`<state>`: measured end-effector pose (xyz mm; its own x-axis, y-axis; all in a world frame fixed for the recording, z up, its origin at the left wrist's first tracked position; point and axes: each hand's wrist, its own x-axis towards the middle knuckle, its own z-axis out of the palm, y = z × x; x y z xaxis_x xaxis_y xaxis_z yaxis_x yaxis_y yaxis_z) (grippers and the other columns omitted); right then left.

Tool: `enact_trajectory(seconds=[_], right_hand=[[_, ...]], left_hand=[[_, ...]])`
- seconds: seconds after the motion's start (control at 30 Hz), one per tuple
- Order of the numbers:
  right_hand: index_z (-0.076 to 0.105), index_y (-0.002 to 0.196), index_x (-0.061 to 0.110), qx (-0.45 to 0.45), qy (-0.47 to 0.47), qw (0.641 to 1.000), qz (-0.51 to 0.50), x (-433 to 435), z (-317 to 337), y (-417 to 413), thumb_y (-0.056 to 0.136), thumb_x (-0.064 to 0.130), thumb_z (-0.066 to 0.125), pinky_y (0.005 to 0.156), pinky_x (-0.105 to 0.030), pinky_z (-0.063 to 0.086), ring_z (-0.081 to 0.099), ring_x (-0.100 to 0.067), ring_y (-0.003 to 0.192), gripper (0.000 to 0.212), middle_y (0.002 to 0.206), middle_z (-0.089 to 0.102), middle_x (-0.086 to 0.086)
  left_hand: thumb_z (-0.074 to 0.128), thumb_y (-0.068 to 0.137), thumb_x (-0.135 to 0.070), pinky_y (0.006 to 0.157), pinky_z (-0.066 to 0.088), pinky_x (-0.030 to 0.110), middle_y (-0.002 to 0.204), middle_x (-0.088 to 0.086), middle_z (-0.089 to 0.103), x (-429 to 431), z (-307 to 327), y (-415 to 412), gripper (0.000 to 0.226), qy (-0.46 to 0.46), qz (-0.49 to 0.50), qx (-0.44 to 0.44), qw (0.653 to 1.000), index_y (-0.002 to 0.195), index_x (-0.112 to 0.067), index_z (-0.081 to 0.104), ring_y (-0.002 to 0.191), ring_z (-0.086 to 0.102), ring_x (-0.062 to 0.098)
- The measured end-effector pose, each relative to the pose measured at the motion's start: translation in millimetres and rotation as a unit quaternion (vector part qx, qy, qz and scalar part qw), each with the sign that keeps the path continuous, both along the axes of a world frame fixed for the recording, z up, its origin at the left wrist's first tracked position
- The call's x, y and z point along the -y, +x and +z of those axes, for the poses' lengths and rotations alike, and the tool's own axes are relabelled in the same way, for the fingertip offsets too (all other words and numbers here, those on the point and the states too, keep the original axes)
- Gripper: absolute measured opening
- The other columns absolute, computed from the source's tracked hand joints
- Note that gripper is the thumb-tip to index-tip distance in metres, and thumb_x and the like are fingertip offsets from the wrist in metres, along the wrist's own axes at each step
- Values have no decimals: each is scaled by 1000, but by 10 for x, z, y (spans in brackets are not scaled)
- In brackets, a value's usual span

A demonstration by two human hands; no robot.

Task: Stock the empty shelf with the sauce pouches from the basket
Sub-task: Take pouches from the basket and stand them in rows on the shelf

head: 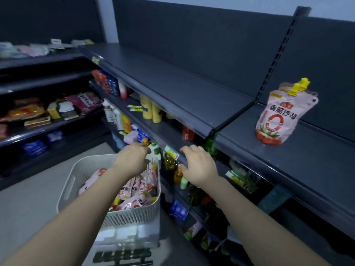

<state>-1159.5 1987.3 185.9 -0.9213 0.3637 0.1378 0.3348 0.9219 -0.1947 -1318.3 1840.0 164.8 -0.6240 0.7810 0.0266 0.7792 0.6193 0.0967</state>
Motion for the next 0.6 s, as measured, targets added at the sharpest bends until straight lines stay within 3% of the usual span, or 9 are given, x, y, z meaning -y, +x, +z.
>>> enact_trajectory(seconds=[0.2,0.47,0.6], right_hand=[[50,125,15,103,-24,993,46,406,-468,-556,89,33,54,94,-38,42,47,-29,118,41,123,54,-8],[57,113,14,244,-42,967,63,779,-1230,-1243,88,26,54,80,-38,47,55,-29,106,28,113,59,-8],[58,117,14,311,-64,947,50,846,-1630,-1417,85,17,54,79,-34,48,56,-28,110,33,126,57,-8]], left_hand=[[56,82,-24,93,47,35,118,6,64,648,-455,-443,33,-98,60,15,993,113,-19,64,113,56,25],[55,80,-19,86,54,34,115,1,66,1231,-1149,-999,34,-132,109,107,979,111,-27,66,103,61,21],[52,81,-14,89,50,35,119,7,61,1413,-1490,-1172,45,-168,138,137,966,124,-24,56,112,56,27]])
